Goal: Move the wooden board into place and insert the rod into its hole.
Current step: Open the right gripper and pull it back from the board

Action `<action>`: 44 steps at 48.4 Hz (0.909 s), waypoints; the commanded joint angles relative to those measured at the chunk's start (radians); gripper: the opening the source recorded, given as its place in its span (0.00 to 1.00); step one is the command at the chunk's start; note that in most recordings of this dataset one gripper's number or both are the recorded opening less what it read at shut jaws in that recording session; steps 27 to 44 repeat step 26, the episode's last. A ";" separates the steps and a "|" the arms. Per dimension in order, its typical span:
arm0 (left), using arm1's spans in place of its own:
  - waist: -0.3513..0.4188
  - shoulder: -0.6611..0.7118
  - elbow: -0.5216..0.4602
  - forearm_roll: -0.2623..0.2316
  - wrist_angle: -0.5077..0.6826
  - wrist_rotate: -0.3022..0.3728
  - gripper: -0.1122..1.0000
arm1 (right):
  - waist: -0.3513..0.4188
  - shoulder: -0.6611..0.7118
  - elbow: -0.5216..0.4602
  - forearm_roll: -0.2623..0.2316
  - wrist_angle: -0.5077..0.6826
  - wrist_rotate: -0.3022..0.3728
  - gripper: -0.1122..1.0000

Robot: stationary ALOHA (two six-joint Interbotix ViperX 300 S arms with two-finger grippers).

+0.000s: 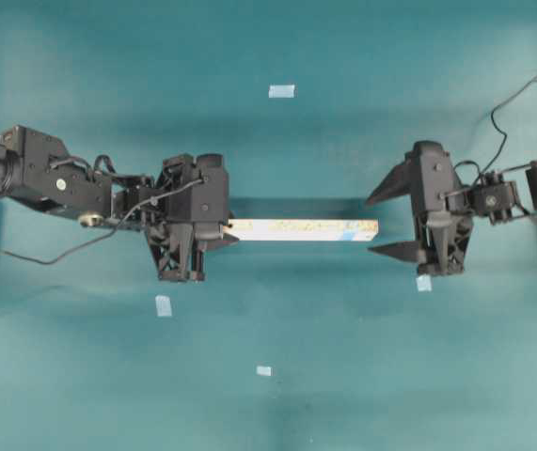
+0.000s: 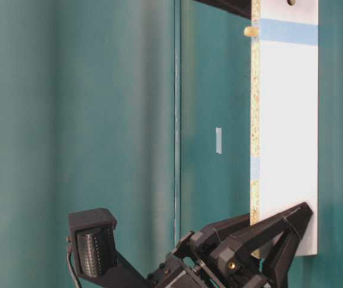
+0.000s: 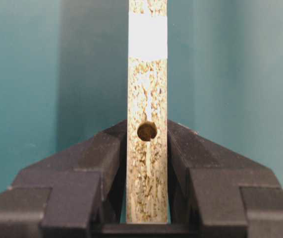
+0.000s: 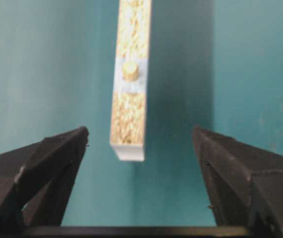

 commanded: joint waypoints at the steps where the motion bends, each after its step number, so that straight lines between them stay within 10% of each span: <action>1: 0.000 -0.018 -0.005 0.003 -0.002 0.003 0.29 | 0.006 -0.052 -0.021 0.002 0.028 0.000 0.96; 11: 0.000 -0.021 -0.014 0.003 0.018 0.003 0.33 | 0.006 -0.140 -0.032 0.002 0.144 0.000 0.96; 22: 0.002 -0.046 -0.031 0.003 0.075 0.006 0.85 | 0.008 -0.175 -0.034 0.002 0.195 0.012 0.96; 44: 0.002 -0.066 -0.029 0.002 0.081 0.006 0.85 | 0.009 -0.175 -0.034 0.002 0.195 0.031 0.96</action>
